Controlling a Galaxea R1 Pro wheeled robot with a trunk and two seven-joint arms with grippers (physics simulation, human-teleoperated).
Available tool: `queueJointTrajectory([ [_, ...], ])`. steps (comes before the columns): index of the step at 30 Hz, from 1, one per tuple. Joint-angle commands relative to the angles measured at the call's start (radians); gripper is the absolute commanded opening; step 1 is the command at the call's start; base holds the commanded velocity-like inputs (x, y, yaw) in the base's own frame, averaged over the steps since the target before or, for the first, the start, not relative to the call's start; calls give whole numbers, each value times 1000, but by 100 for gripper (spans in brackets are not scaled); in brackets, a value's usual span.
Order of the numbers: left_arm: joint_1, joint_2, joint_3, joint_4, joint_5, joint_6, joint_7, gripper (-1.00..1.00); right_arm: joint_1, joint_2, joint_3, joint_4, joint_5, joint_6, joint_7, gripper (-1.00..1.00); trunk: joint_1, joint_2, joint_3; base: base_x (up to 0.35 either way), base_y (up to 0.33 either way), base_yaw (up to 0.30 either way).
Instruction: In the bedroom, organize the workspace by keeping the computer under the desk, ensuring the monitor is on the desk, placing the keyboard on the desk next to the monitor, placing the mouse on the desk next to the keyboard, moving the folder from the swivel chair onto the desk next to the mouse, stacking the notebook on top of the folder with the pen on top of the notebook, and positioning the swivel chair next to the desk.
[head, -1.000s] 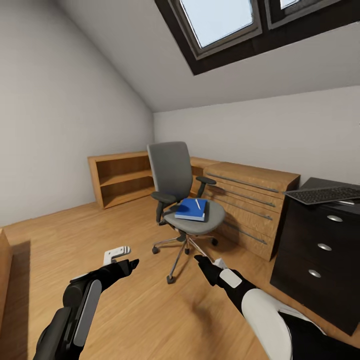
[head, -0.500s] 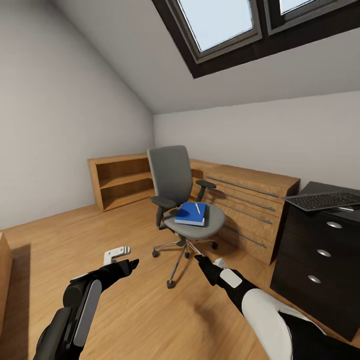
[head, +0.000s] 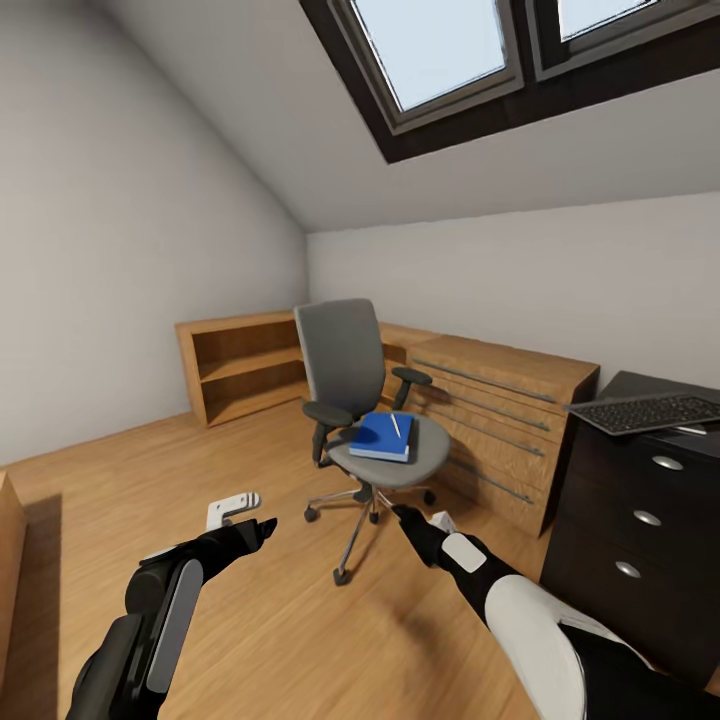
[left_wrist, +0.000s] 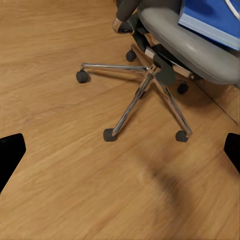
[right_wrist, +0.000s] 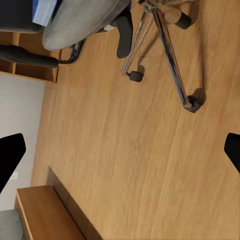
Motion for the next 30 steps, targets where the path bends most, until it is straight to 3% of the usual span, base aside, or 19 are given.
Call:
queueJointTrajectory([
  [1,-1,-1,2,-1,8,6,3,100,0,-1,-8,-2,2,5,2,100,-4,7,2,0,0,0],
  [16,-1,-1,2,-1,8,5,3,100,0,-23,-9,-61,3,5,-3,100,-62,112,49,0,0,0],
  [23,-1,-1,2,-1,8,6,3,100,0,-20,-1,-181,39,-89,-213,100,-88,161,71,0,0,0],
  [25,-1,-1,2,-1,8,6,3,100,1,-19,1,-202,64,-112,-260,100,-96,175,77,0,0,0],
  [27,-1,-1,2,-1,8,6,3,100,2,-16,4,-244,126,-141,-329,100,-104,189,84,0,0,0],
  [30,-1,-1,2,-1,8,6,3,100,8,-13,4,-296,155,-148,-358,100,-115,210,93,0,0,0],
])
